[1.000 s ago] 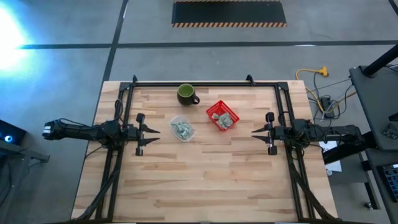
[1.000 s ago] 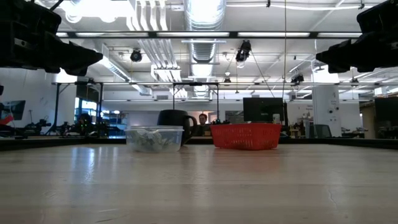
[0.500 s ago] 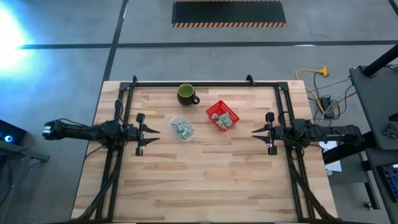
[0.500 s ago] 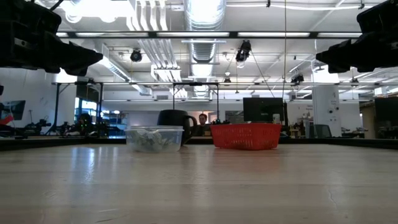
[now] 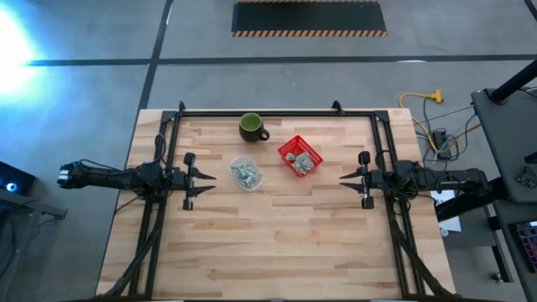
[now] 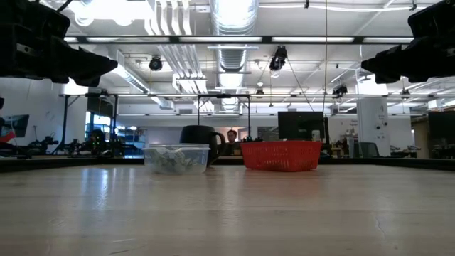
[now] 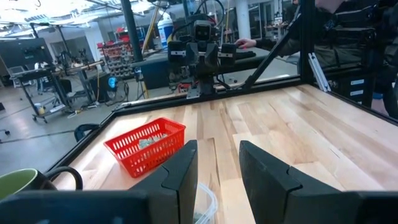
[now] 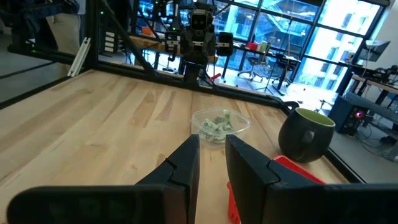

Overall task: Pick and place items into bin
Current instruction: Return to Home Position

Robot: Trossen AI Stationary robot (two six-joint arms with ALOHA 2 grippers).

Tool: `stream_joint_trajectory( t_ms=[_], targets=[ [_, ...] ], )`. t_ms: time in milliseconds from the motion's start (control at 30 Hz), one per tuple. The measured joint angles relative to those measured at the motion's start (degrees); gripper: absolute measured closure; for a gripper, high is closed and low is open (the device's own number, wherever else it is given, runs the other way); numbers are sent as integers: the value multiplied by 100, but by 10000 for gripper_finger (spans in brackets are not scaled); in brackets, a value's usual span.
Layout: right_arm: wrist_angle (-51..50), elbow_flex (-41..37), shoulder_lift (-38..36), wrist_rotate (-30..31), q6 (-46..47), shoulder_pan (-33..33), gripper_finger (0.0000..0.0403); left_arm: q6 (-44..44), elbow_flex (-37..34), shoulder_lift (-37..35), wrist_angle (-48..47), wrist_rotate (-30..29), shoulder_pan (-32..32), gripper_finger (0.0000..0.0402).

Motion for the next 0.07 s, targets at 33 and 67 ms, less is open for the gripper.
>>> stream_joint_trajectory(
  t_ms=[33, 67],
  targets=[
    [0, 0, 0, 0, 0, -2, 335, 0, 0, -8, 3, 0, 1, 299],
    [0, 0, 1, 0, 0, -1, 335, 0, 0, -9, 7, 0, 1, 299]
  ],
)
